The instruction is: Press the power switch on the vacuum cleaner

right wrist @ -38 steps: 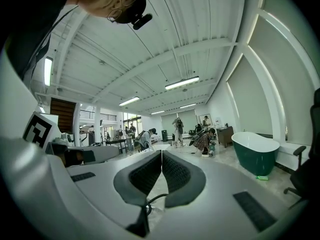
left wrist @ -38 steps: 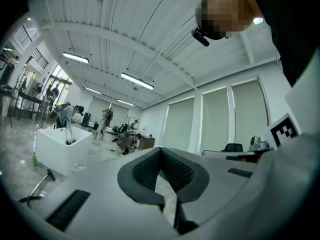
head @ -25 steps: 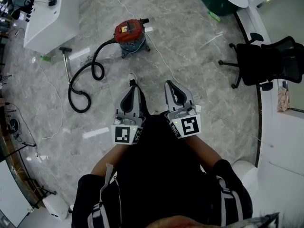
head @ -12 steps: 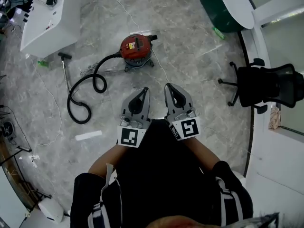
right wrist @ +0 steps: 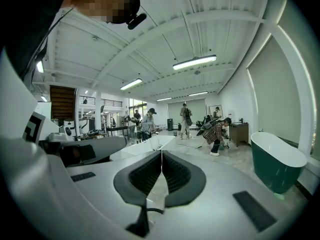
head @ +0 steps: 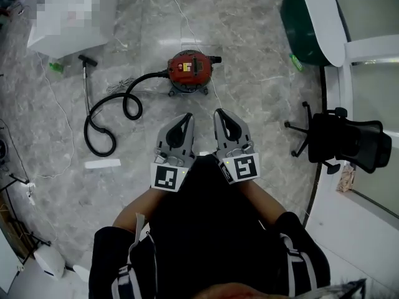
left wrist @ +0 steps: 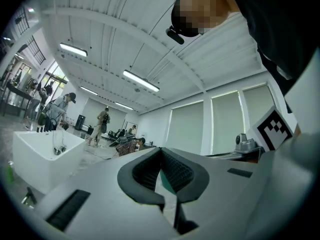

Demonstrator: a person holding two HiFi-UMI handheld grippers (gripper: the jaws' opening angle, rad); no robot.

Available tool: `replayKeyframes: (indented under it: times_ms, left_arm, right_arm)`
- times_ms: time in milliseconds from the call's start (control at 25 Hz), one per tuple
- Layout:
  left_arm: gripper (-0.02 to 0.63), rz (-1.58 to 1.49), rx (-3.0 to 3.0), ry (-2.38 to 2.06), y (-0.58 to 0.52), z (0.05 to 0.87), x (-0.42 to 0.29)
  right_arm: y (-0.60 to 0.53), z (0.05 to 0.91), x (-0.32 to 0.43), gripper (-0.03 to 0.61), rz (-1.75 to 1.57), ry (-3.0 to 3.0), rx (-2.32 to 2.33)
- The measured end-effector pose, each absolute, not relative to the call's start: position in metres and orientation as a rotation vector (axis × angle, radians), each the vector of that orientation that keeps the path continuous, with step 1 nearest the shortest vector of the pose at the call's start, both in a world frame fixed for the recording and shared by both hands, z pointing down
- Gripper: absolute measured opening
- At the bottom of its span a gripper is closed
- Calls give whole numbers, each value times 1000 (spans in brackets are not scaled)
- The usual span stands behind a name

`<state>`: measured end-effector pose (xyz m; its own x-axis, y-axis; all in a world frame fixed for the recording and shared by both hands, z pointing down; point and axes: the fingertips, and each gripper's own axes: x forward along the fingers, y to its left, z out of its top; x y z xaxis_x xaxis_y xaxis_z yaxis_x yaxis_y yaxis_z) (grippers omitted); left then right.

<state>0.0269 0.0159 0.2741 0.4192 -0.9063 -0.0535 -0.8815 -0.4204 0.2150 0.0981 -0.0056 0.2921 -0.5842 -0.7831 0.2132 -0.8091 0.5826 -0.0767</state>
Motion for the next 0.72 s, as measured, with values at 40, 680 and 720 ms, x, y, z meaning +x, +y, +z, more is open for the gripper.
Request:
replayKeyframes:
  times_ms: [40,680,720]
  left_arm:
    - [18,-239,2512,-1597,10,275,21]
    - [18,-261,2412,-1646,-35,292,1]
    - [18,-252,2405,-1661,-36,291,0]
  right_arm:
    - [-13,293,92,20,252,-2652,1340]
    - [-51,306,76,20,265,-2640,1267]
    - [-55,307,75,20,271,-2643,1257]
